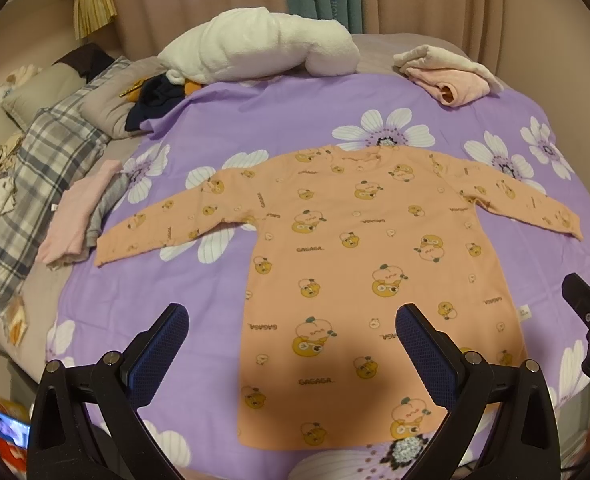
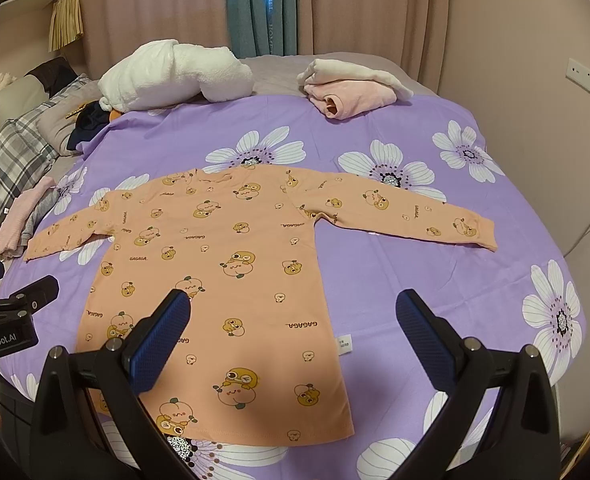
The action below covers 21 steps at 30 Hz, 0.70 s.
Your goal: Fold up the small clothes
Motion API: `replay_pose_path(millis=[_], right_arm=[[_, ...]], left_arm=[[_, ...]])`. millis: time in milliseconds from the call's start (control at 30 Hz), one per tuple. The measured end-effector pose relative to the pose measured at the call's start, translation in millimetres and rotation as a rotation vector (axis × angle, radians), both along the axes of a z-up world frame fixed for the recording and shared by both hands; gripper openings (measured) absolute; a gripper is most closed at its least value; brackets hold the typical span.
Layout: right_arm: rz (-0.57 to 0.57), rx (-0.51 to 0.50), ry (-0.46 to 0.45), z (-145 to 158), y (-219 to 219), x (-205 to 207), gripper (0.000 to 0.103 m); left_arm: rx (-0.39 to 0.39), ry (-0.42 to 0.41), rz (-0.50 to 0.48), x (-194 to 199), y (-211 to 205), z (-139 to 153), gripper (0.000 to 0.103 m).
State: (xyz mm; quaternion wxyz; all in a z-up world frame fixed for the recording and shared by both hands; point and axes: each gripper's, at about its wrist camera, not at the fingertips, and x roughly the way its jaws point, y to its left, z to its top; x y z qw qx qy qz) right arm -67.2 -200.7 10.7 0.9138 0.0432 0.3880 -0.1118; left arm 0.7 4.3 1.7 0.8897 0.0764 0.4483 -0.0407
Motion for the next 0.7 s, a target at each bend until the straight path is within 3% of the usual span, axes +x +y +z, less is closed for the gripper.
replay_pose_path(millis=[700], right_arm=[[0.001, 0.002, 0.001, 0.0, -0.8, 0.2, 0.103]], left_arm=[[0.001, 0.002, 0.0, -0.9, -0.8, -0.7, 0.102]])
